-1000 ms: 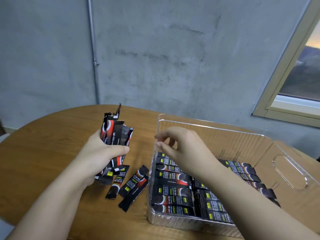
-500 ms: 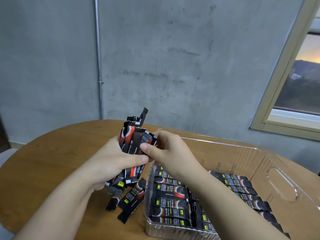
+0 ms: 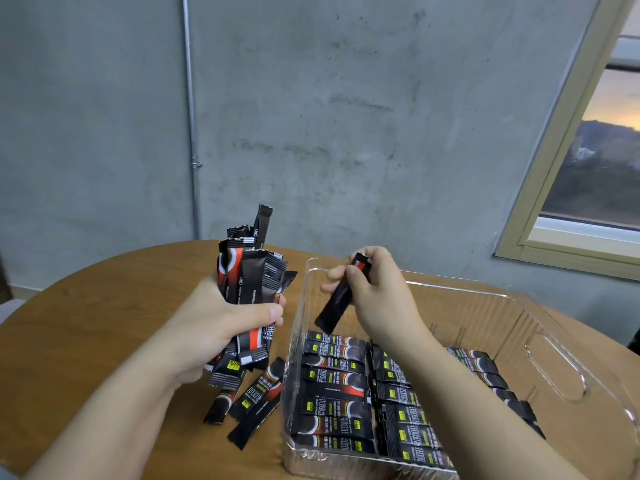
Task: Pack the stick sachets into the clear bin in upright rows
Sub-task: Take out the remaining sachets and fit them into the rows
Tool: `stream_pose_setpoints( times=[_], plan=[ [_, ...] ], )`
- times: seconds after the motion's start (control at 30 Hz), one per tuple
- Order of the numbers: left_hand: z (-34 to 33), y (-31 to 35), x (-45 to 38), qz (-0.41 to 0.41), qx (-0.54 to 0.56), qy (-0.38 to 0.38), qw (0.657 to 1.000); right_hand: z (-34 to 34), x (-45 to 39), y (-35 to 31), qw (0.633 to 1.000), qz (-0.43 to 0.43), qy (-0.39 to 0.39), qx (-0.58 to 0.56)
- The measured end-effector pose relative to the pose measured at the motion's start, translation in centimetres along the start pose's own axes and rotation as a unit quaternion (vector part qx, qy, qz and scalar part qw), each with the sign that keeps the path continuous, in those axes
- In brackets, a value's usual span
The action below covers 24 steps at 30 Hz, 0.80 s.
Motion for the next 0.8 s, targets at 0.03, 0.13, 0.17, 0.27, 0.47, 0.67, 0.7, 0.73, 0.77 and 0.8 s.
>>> stream_pose_setpoints(
  times=[0.03, 0.13, 0.17, 0.27, 0.47, 0.67, 0.7, 0.73, 0.77, 0.8],
  plan=[
    [-0.1, 0.2, 0.0, -0.009, 0.011, -0.005, 1.0, -0.3, 0.1, 0.0, 1.0, -0.005, -0.009, 0.019],
    [-1.0, 0.6, -0.5, -0.033, 0.044, -0.037, 0.998, -1.2, -0.2, 0.4, 0.997, -0.015, -0.022, 0.071],
    [-1.3, 0.8, -0.6, -0.038, 0.056, -0.051, 0.996, -1.5, -0.3, 0.6, 0.996, -0.025, -0.032, 0.081],
    [-2.0, 0.9, -0.9, -0.038, 0.09, -0.079, 0.992, -3.0, -0.4, 0.7, 0.989, -0.044, -0.097, 0.1],
    [-0.4, 0.9, -1.0, -0.024, 0.042, -0.026, 0.998, -1.4, -1.3, -0.3, 0.998, -0.025, -0.009, 0.056],
    [4.5, -2.6, -1.2, 0.058, -0.175, 0.116, 0.976, 4.0, -0.2, 2.8, 0.99, -0.095, 0.077, 0.075],
    [5.1, -3.7, -1.2, 0.079, -0.218, 0.119, 0.965, 4.2, 0.2, 3.8, 0.988, -0.114, 0.066, 0.083],
    [5.6, -5.2, -1.2, 0.105, -0.254, 0.118, 0.954, 4.4, 0.6, 4.8, 0.985, -0.135, 0.053, 0.093],
    [6.1, -6.7, -1.2, 0.136, -0.285, 0.115, 0.942, 4.4, 0.9, 6.0, 0.981, -0.156, 0.038, 0.107],
    [6.4, -8.2, -1.2, 0.167, -0.31, 0.112, 0.929, 4.5, 1.2, 7.2, 0.976, -0.178, 0.024, 0.12]
  ],
)
Point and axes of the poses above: each hand's wrist, its own x-axis away from the middle knuckle, its own z-axis out of the back of the hand, y = z × x, the point moved 8 cm from there along -x, towards the middle knuckle, and after that the axes turned 9 degrees about -y, right-handed, at the moved point
